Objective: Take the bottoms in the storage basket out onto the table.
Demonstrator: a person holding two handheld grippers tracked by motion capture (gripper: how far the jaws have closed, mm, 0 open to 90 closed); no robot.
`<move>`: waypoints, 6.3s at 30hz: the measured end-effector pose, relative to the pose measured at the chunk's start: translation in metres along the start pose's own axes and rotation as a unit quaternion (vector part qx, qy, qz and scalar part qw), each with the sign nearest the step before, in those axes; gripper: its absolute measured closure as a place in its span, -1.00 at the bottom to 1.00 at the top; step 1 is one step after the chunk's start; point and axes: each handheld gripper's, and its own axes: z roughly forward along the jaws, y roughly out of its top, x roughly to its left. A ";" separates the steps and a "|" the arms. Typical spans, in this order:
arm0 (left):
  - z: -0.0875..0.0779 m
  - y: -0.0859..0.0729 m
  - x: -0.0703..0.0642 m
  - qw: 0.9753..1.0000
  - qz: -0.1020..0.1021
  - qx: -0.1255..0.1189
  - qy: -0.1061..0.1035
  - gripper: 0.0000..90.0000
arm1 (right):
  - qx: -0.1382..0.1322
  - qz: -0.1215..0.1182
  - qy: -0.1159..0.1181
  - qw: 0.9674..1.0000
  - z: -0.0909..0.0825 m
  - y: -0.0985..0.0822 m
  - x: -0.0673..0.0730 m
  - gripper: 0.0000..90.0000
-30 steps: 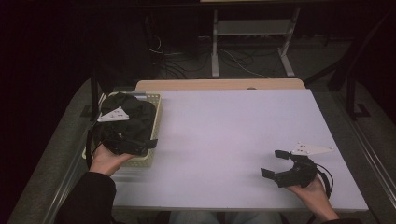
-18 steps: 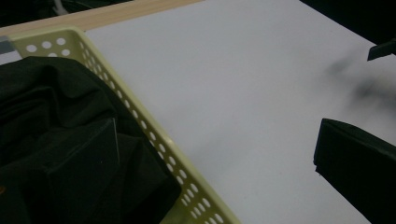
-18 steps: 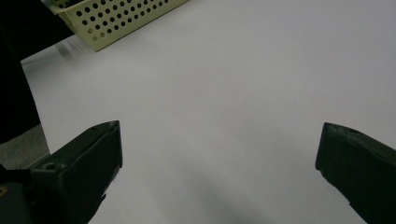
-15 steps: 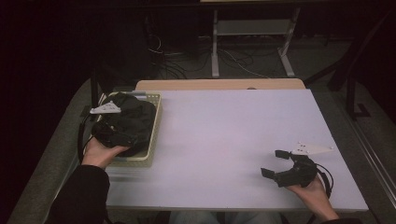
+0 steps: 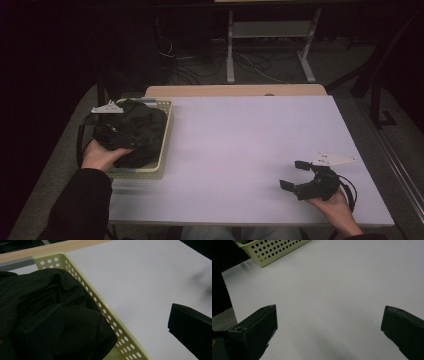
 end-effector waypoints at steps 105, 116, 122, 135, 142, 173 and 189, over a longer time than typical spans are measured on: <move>0.087 -0.002 0.091 0.977 -0.068 0.156 0.126 -1.00 | 0.008 -0.004 -0.005 1.000 0.000 -0.002 -0.002 -1.00; 0.093 -0.002 0.091 0.975 -0.075 0.163 0.134 -1.00 | 0.006 -0.005 -0.005 1.000 0.000 -0.002 -0.001 -1.00; 0.097 -0.003 0.091 0.971 -0.077 0.177 0.139 -1.00 | 0.005 -0.005 -0.005 1.000 0.000 -0.002 -0.001 -1.00; 0.107 -0.005 0.084 0.961 -0.064 0.204 0.174 -0.82 | 0.004 -0.007 -0.003 1.000 -0.001 -0.002 -0.001 -1.00; 0.103 -0.007 0.085 0.961 -0.068 0.191 0.187 -0.42 | 0.003 -0.007 -0.003 1.000 -0.001 -0.002 0.000 -1.00; 0.072 0.006 0.086 0.967 -0.133 0.148 0.160 0.37 | -0.003 -0.005 -0.008 1.000 -0.003 -0.002 -0.002 -1.00; 0.027 0.024 0.083 0.978 -0.158 0.085 0.111 0.37 | -0.009 -0.004 -0.008 1.000 -0.005 -0.002 -0.001 -1.00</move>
